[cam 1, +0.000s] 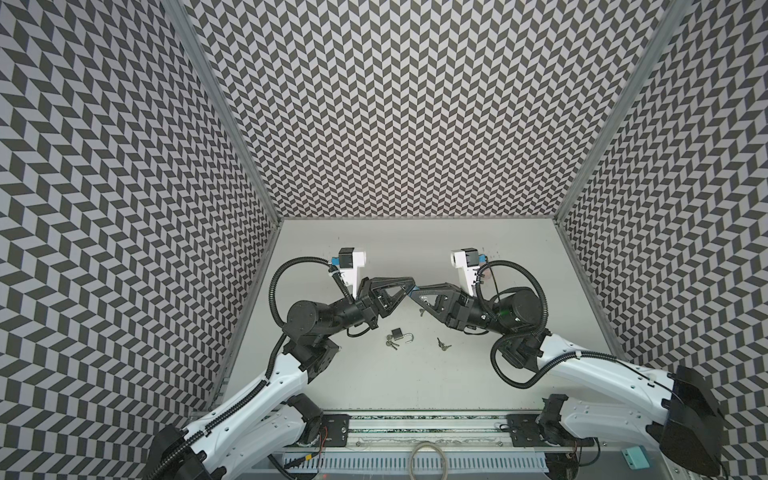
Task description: Lock with the key
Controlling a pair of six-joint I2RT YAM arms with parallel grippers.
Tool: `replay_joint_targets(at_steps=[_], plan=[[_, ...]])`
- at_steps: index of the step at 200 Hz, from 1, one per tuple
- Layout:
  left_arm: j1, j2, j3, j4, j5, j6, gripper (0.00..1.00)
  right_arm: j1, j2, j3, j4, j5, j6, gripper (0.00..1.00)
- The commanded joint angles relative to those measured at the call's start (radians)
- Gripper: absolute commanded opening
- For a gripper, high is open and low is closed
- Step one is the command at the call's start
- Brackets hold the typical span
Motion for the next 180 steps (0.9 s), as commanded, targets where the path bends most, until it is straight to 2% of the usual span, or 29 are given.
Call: replay_joint_targets(at_steps=[1,32,62,69,86,137,180], plan=[[-0.008,-0.023,0.026,0.028,0.0,0.007,0.0,0.003,0.003,0.008,0.036,0.001,0.002,0.0],[-0.008,-0.029,0.031,0.009,-0.001,0.013,0.0,0.003,-0.013,0.008,0.012,0.008,-0.038,0.0],[-0.007,-0.053,0.033,-0.037,-0.033,0.031,0.44,0.003,-0.05,0.011,-0.063,0.039,-0.109,0.0],[-0.007,-0.059,0.036,-0.048,-0.041,0.035,0.48,0.003,-0.058,0.008,-0.068,0.047,-0.117,0.0],[-0.006,-0.065,0.033,-0.063,-0.053,0.039,0.51,0.003,-0.073,0.01,-0.094,0.056,-0.137,0.0],[-0.007,-0.041,0.035,-0.066,-0.05,0.033,0.44,0.003,-0.067,0.021,-0.098,0.022,-0.138,0.0],[-0.007,-0.034,0.039,-0.061,-0.045,0.032,0.13,0.003,-0.074,0.026,-0.128,0.032,-0.16,0.0]])
